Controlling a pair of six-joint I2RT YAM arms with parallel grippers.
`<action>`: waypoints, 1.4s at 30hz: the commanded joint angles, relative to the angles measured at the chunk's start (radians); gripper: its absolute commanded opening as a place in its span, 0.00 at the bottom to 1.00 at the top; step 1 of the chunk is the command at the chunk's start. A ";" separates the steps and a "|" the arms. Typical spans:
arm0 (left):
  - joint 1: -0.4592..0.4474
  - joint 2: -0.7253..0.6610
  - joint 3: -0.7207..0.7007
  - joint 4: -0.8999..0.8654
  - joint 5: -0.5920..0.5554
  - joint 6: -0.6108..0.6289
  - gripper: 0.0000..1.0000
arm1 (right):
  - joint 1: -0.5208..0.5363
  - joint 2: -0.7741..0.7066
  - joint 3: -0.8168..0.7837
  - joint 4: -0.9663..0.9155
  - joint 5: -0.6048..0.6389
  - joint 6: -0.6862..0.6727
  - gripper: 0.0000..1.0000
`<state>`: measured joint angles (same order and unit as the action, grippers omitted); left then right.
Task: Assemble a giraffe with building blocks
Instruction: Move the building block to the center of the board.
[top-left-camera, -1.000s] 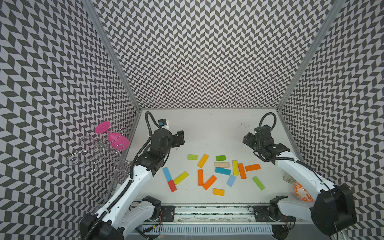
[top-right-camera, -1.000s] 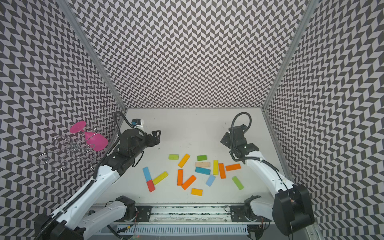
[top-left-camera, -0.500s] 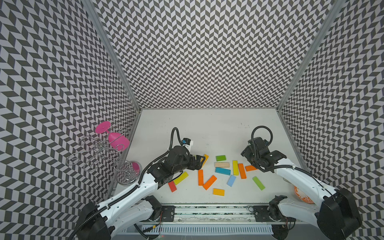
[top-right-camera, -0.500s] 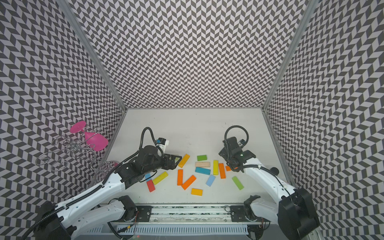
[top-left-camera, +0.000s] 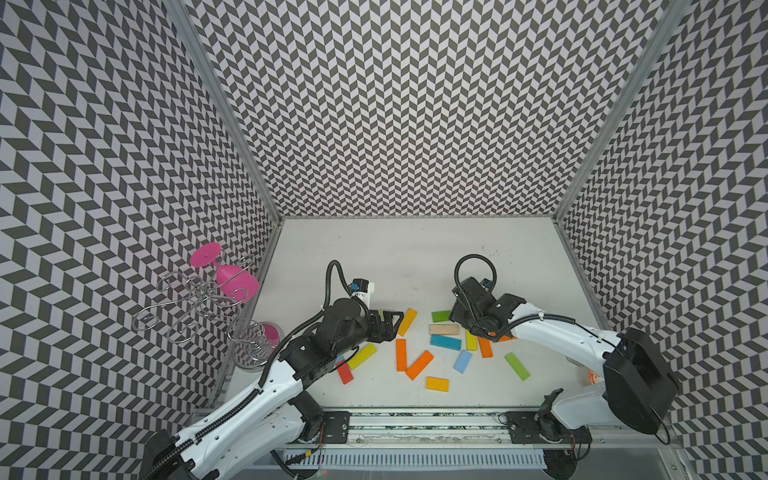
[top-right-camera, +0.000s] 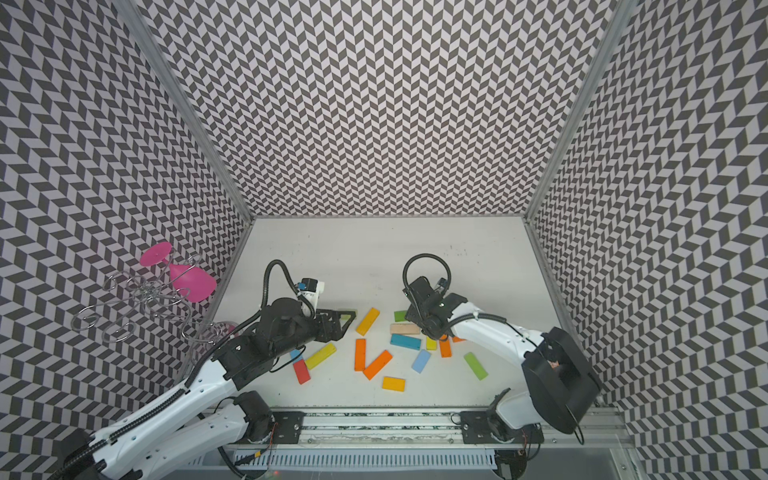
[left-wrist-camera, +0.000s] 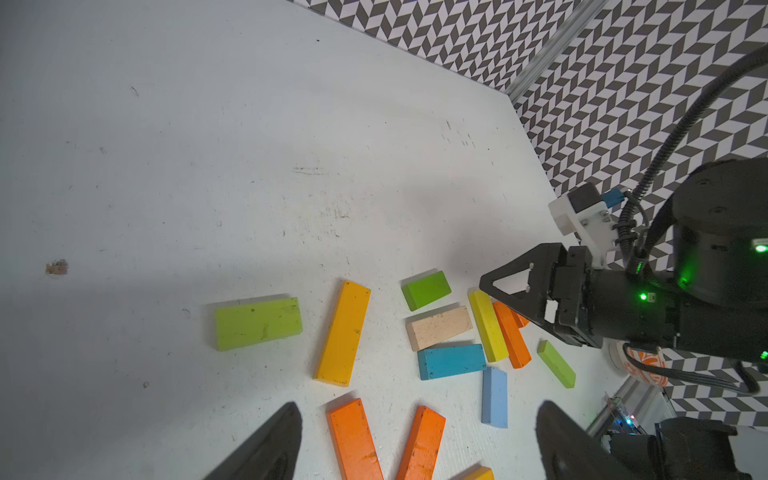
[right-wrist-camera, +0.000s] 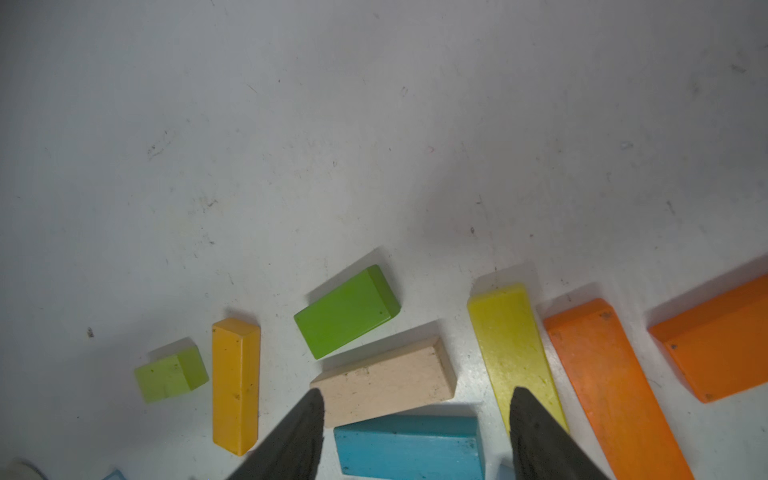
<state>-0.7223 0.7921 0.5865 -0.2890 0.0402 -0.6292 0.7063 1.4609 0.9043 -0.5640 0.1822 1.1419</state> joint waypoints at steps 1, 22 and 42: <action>-0.005 -0.023 -0.019 -0.029 -0.023 -0.027 0.89 | 0.005 0.044 0.042 0.079 -0.020 0.096 0.70; -0.003 -0.011 -0.038 -0.030 -0.055 0.004 0.90 | 0.024 0.274 0.228 -0.011 -0.061 0.466 0.64; -0.003 -0.012 -0.042 -0.013 -0.085 0.065 0.91 | 0.010 0.458 0.308 -0.077 -0.101 0.516 0.47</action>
<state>-0.7223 0.7795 0.5446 -0.3153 -0.0181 -0.5823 0.7227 1.8729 1.2083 -0.6273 0.0917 1.6341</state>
